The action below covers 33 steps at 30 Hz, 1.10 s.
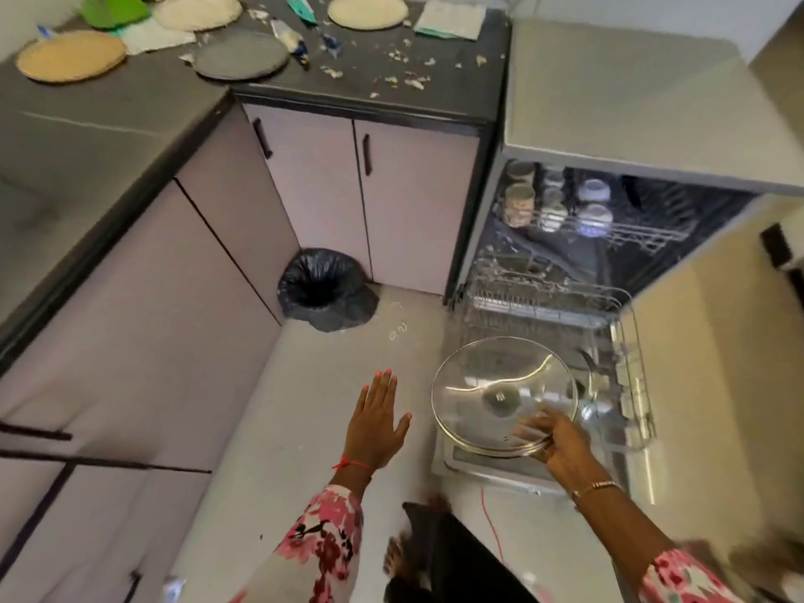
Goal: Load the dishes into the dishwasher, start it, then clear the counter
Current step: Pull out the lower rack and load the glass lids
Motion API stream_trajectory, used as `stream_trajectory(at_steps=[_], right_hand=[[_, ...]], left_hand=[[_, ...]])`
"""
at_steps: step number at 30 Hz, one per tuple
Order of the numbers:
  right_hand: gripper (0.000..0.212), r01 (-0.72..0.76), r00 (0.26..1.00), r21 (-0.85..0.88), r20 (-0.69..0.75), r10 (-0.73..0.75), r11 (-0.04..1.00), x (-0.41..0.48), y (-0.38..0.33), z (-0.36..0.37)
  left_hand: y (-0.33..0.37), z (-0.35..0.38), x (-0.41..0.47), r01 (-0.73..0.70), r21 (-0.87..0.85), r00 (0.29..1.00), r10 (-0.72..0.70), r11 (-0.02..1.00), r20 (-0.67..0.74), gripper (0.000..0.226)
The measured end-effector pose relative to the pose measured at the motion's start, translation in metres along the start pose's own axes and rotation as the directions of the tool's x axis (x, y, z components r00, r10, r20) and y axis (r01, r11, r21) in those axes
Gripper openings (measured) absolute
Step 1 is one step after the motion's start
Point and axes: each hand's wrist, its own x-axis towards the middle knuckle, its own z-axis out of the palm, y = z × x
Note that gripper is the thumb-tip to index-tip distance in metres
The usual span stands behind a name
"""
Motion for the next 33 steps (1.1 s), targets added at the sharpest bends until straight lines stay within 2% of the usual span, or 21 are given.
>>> stream_trajectory(at_steps=[4,9,15,21,27,30,33], right_hand=[[0.012,0.023,0.997,0.063,-0.076,-0.018,0.998,-0.007,-0.001,-0.065],[0.016,0.074,0.981,0.183,-0.19,-0.038,0.98,-0.003,-0.02,-0.134],[0.015,0.093,0.961,0.16,-0.273,-0.047,0.983,0.021,-0.077,-0.217],[0.026,0.085,0.944,0.04,-0.322,-0.068,0.996,0.08,-0.145,-0.283],[0.035,0.154,0.894,-0.217,-0.384,-0.229,0.964,0.149,-0.191,-0.306],[0.031,0.209,0.855,-0.356,-0.386,-0.347,0.911,0.196,-0.2,-0.302],[0.021,0.267,0.793,-0.565,-0.332,-0.511,0.781,0.239,-0.201,-0.29]], left_hand=[[0.045,0.019,-0.011,-0.076,-0.011,0.996,0.076,0.997,0.042,0.067],[0.111,0.039,0.004,-0.186,-0.029,0.977,0.188,0.982,0.103,0.067],[0.207,0.075,0.04,-0.239,-0.011,0.961,0.238,0.971,0.143,0.067],[0.282,0.117,0.073,-0.221,-0.023,0.95,0.221,0.975,0.22,0.067],[0.312,0.166,0.107,-0.196,0.038,0.946,0.179,0.98,0.271,0.067],[0.31,0.203,0.124,-0.191,0.1,0.927,0.145,0.977,0.346,0.066],[0.307,0.24,0.143,-0.204,0.144,0.899,0.127,0.968,0.418,0.063]])
